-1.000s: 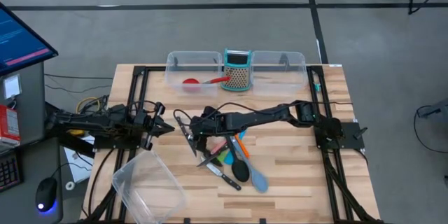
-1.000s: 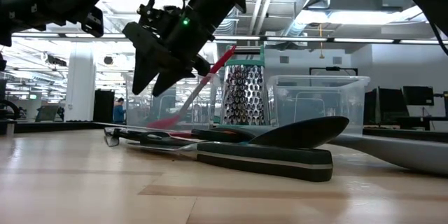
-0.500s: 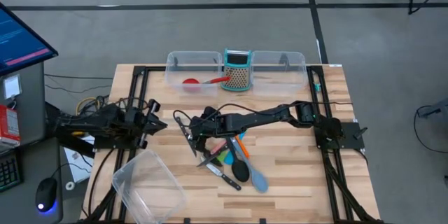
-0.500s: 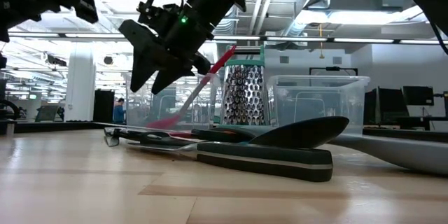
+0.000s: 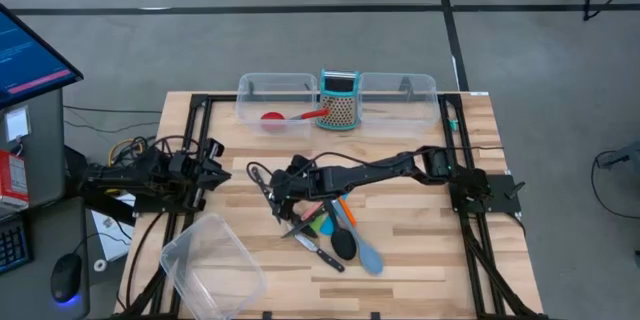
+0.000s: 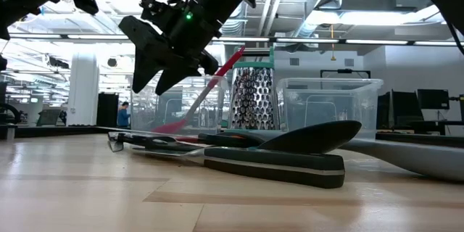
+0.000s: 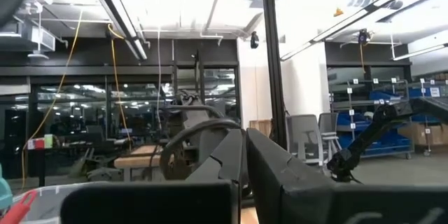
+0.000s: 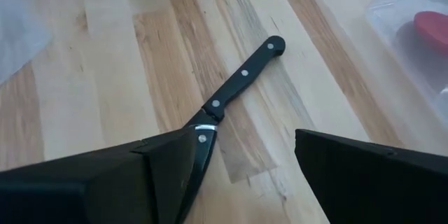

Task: Pick & Place Kitchen Items
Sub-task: Put the black table knife into the top right transparent bin

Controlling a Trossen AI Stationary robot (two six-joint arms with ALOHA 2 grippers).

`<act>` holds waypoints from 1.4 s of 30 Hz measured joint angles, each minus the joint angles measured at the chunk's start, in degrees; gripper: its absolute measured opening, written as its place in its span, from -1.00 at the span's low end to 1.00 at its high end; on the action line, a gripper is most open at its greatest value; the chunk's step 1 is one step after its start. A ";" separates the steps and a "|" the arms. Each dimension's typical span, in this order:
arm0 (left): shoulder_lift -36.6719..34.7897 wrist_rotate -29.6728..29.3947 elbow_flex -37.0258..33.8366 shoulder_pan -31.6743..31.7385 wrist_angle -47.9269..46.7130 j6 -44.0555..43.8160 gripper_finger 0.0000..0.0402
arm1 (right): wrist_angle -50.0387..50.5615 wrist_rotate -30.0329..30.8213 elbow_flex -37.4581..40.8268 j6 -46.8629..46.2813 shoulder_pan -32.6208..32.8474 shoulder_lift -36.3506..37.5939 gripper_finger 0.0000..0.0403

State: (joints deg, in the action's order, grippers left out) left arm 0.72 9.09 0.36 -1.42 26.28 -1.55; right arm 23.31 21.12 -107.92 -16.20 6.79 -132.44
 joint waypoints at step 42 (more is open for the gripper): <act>2.26 -0.53 0.04 0.23 -24.10 8.84 -0.99 | 3.44 0.00 0.00 -4.37 1.28 -0.02 0.25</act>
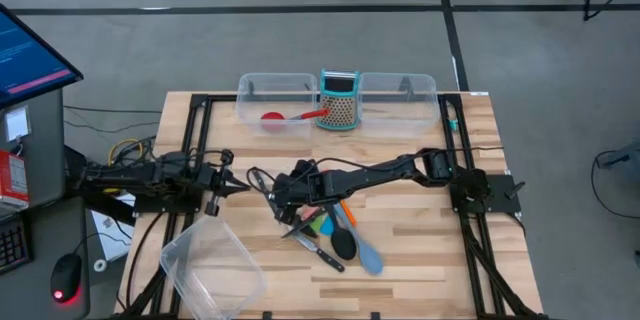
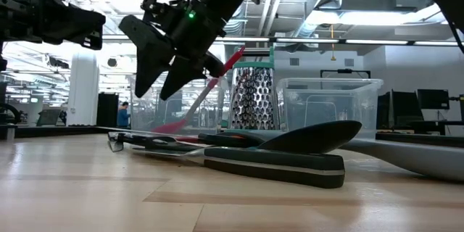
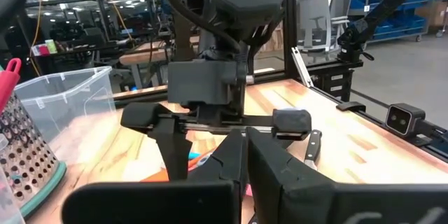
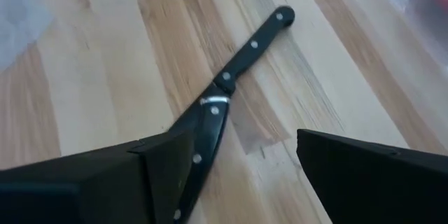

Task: Pick & Place Kitchen Items
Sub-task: Put the black table knife into the top right transparent bin

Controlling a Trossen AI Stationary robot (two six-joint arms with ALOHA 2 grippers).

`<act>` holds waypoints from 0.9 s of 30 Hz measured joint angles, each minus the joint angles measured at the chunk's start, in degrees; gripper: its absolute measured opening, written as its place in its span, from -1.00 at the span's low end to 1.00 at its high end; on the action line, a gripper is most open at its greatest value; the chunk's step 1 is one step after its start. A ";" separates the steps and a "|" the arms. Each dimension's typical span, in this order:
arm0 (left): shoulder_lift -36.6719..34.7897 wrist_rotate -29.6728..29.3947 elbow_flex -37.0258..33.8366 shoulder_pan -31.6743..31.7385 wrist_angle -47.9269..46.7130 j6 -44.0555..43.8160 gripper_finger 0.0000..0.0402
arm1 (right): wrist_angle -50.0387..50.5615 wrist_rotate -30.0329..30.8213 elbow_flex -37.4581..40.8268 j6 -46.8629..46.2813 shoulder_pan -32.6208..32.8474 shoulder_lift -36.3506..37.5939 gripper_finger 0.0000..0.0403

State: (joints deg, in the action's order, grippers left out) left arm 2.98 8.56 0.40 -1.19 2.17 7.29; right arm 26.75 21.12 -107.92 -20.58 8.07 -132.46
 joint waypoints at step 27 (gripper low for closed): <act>-1.11 0.04 0.00 0.00 -0.13 -0.02 -0.99 | -14.40 1.25 -0.31 6.14 2.90 -6.25 0.29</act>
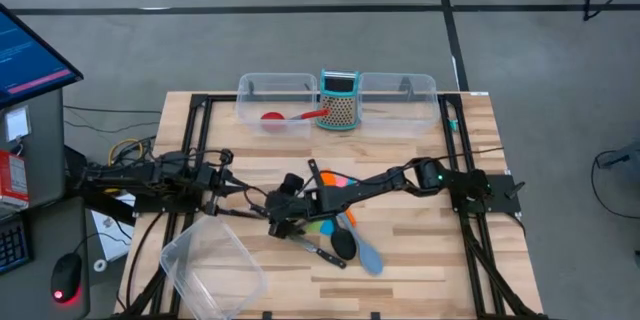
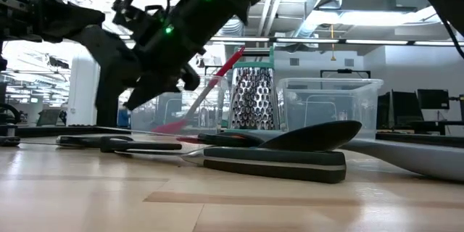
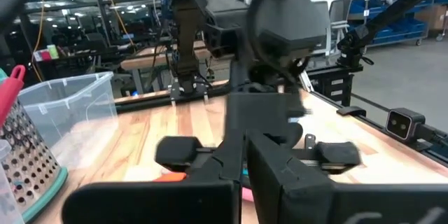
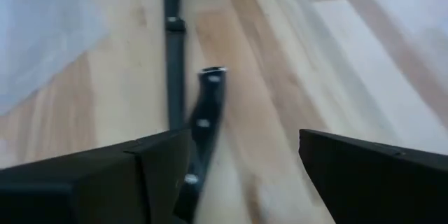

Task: Pick & Place Kitchen Items
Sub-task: Put the black table knife into the top right transparent bin

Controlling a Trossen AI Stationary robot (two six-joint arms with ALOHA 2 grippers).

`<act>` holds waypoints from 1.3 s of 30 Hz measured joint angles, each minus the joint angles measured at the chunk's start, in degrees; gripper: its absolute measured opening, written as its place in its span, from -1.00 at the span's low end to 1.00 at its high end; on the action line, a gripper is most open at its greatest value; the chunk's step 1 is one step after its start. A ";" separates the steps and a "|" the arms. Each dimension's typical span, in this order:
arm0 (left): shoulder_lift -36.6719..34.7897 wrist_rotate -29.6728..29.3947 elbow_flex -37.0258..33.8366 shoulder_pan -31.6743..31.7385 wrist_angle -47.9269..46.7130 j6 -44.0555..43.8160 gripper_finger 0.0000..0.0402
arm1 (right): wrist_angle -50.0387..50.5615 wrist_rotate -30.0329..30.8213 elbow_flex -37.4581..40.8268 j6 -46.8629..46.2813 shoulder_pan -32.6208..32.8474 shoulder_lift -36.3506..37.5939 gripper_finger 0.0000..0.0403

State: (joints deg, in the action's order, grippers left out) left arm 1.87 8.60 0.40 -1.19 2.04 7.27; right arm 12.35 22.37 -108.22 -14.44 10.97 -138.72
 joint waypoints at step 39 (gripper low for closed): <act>0.00 0.02 -0.04 0.00 0.09 -0.02 -0.99 | 15.15 -2.15 -6.82 -1.26 -5.28 -5.86 0.29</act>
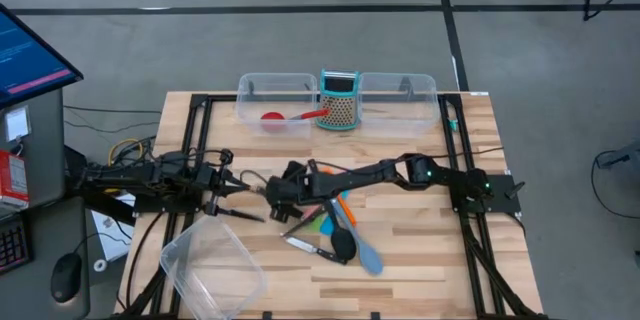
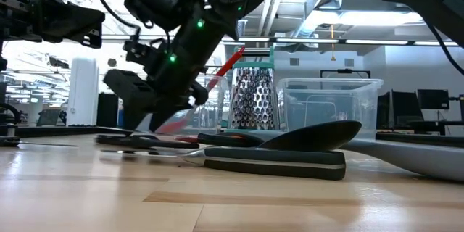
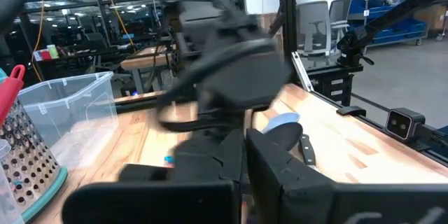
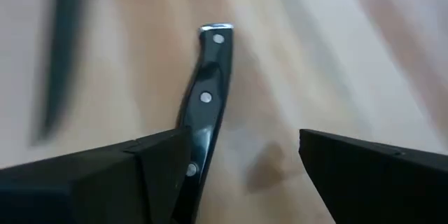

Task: Pick & Place Kitchen Items
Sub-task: Put the black table knife into the top right transparent bin

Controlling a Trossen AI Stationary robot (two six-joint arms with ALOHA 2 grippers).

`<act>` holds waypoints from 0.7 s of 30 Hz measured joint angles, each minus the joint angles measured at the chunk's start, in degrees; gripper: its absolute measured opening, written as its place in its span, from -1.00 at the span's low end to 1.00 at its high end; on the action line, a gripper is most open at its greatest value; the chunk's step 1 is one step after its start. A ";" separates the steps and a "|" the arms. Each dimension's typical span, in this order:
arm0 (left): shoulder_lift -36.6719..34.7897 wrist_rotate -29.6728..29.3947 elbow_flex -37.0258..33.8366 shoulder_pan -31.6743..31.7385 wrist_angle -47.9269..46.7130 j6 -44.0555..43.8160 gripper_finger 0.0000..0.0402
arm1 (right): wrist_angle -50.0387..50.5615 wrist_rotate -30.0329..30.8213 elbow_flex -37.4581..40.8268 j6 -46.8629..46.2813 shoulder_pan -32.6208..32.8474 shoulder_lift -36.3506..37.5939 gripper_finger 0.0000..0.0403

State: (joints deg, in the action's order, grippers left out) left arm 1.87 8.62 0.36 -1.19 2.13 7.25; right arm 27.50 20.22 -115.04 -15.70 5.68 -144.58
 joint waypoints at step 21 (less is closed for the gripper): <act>0.00 0.00 -0.02 -0.01 0.02 -0.01 -0.99 | -11.33 4.20 6.52 -0.59 -0.50 3.46 0.29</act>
State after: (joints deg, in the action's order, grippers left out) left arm 1.87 8.62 0.34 -1.20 2.15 7.23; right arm 16.18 24.43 -108.52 -16.29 5.18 -141.11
